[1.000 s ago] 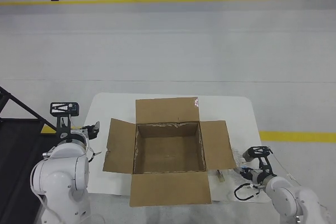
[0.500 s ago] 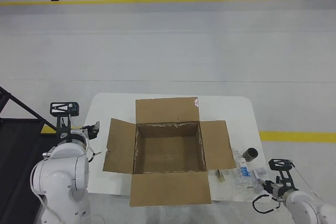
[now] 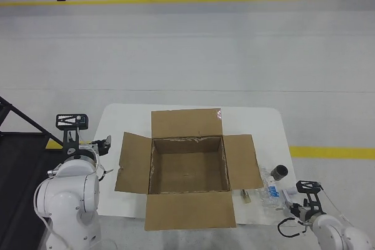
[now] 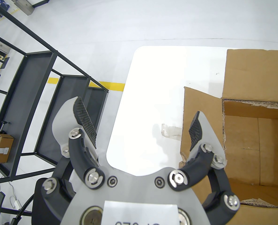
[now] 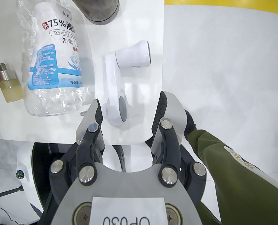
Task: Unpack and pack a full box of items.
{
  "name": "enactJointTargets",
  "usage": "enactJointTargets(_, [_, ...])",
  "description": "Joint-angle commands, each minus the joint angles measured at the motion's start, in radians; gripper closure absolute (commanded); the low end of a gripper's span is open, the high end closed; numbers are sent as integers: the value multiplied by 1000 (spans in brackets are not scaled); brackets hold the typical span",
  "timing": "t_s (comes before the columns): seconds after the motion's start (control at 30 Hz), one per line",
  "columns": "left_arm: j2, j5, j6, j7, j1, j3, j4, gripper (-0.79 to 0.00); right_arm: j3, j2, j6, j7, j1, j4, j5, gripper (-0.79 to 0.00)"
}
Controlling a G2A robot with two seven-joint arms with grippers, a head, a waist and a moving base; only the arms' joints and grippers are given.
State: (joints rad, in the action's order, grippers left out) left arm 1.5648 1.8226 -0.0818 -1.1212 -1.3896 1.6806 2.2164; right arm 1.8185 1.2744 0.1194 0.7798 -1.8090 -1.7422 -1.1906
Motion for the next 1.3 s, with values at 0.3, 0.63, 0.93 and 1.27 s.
enactJointTargets(0.3, [0, 0, 0, 0, 0, 0, 0, -785, -40, -5, 11, -25, 67, 88, -19, -416])
enactJointTargets(0.63, [0, 0, 0, 0, 0, 0, 0, -785, -73, -11, 24, -13, 115, 151, -30, -391])
enactJointTargets(0.93, [0, 0, 0, 0, 0, 0, 0, -785, -93, -16, 33, 3, 135, 180, -29, -369])
enactJointTargets(1.27, [0, 0, 0, 0, 0, 0, 0, -785, -95, -21, 26, 20, 124, 146, -13, 0])
